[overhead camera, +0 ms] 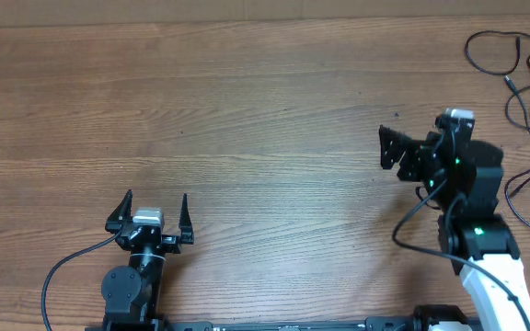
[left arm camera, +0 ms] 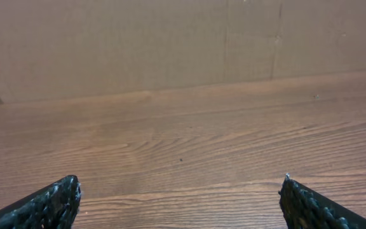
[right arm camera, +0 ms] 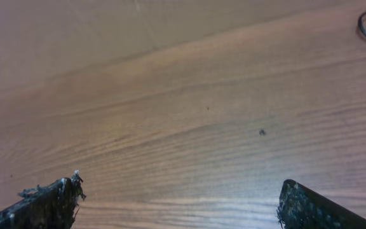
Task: Untangle cables
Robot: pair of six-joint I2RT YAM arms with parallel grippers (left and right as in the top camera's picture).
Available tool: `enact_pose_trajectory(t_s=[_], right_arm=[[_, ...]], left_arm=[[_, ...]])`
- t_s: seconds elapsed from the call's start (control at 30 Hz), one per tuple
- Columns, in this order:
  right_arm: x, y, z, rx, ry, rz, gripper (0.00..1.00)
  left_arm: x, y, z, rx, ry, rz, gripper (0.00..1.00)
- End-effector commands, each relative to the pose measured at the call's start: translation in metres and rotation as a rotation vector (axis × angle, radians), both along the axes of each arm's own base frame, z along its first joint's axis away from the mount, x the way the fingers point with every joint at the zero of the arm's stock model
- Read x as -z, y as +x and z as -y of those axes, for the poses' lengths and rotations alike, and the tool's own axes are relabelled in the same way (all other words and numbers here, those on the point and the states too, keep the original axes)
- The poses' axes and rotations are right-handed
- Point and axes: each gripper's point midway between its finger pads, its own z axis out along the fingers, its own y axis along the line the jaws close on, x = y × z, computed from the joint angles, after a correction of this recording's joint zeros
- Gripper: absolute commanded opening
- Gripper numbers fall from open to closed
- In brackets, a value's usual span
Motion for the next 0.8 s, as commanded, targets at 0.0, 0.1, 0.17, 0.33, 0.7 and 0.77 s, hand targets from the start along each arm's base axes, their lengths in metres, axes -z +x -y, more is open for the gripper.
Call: enact_pose_trajectory(t_s=[0.0,0.1,0.17,0.33,0.7,0.77], right_arm=[[0.004,-0.009,0.001,0.005,0.002,0.047,1.0],[0.006,-0.014,0.001,0.005,0.001,0.09,1.0],[0.007,-0.02,0.001,0.005,0.002,0.119,1.0],[0.013,-0.037,0.001,0.004,0.001,0.164,1.0],[0.035,-0.061,0.0,0.004,0.001,0.256,1.0],[0.037,-0.064,0.0,0.004,0.001,0.284,1.0]], left_arm=[[0.0,0.0,-0.004,-0.017,0.006,0.006,0.99],[0.0,0.0,-0.004,-0.017,0.006,0.006,0.99],[0.0,0.0,-0.004,-0.017,0.006,0.006,1.0],[0.0,0.0,-0.004,-0.017,0.006,0.006,1.0],[0.0,0.0,-0.004,-0.017,0.006,0.006,1.0],[0.0,0.0,-0.004,-0.017,0.006,0.006,1.0]])
